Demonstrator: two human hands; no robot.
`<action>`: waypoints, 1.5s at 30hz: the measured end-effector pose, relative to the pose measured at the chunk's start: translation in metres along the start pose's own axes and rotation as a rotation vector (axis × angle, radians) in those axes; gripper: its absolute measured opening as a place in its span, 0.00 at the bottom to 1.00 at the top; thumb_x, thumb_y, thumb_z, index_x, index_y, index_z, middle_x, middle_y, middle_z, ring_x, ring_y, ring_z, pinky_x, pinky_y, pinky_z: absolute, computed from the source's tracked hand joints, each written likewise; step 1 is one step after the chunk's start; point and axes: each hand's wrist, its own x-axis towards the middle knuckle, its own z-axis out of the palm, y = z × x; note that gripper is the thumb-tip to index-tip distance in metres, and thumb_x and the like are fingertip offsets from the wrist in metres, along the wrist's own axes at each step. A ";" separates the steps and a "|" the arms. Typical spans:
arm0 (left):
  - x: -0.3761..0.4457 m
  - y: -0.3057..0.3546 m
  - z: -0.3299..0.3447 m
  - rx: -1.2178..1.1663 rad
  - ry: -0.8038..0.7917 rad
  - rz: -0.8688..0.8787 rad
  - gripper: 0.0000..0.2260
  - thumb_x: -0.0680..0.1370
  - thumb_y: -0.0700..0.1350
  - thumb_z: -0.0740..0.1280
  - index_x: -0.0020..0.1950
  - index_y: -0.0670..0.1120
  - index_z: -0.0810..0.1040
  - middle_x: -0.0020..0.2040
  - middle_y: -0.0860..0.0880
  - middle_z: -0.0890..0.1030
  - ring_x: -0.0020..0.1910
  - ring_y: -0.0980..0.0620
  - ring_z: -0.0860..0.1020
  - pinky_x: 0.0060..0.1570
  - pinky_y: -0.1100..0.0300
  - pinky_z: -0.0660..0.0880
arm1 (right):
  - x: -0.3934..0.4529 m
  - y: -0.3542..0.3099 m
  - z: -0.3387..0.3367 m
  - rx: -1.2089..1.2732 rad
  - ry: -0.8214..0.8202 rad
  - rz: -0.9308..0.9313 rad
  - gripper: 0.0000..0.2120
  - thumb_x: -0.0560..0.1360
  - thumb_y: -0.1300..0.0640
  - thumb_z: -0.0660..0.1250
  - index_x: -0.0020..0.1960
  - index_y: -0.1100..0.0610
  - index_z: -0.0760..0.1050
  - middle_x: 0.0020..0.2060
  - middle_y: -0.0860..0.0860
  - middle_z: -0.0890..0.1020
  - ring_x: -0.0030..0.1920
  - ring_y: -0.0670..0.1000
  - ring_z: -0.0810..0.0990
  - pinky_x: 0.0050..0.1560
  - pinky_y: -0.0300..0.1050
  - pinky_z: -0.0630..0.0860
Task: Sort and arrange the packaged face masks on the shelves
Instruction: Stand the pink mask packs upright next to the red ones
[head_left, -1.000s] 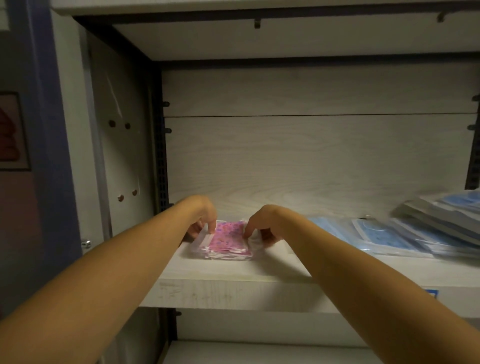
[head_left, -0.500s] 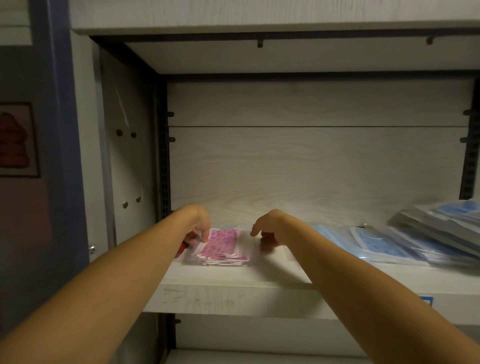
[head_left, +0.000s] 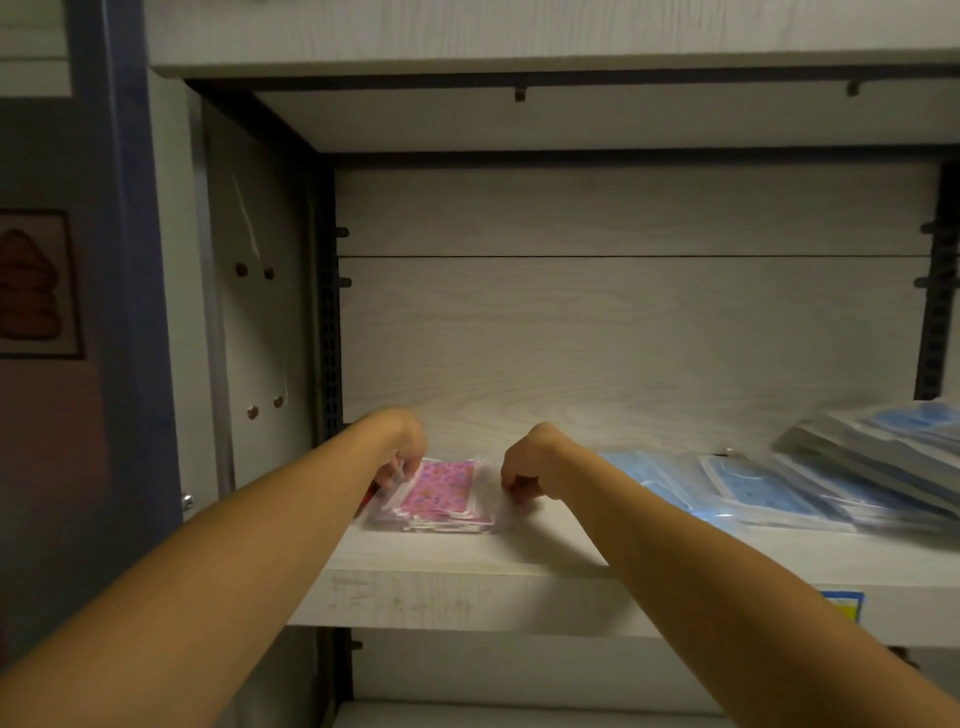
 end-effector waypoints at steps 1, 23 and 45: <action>-0.002 0.000 0.001 0.001 0.009 0.016 0.15 0.79 0.33 0.67 0.66 0.34 0.76 0.58 0.37 0.82 0.55 0.43 0.83 0.58 0.48 0.81 | 0.002 -0.001 0.000 -0.019 0.003 0.007 0.09 0.73 0.73 0.67 0.40 0.62 0.73 0.37 0.58 0.80 0.36 0.54 0.82 0.38 0.43 0.83; -0.060 -0.069 0.018 0.271 0.265 1.058 0.21 0.72 0.64 0.74 0.60 0.57 0.82 0.54 0.62 0.79 0.54 0.63 0.75 0.54 0.64 0.74 | 0.074 0.001 0.013 -0.509 0.022 -0.381 0.14 0.80 0.60 0.64 0.63 0.58 0.81 0.62 0.54 0.81 0.62 0.56 0.78 0.62 0.44 0.72; -0.049 -0.044 0.009 0.302 0.283 0.984 0.13 0.81 0.57 0.63 0.55 0.51 0.82 0.49 0.58 0.79 0.47 0.60 0.76 0.50 0.59 0.76 | 0.049 0.010 -0.018 -0.678 0.224 -0.432 0.14 0.79 0.59 0.65 0.64 0.58 0.78 0.62 0.56 0.81 0.63 0.59 0.77 0.60 0.42 0.71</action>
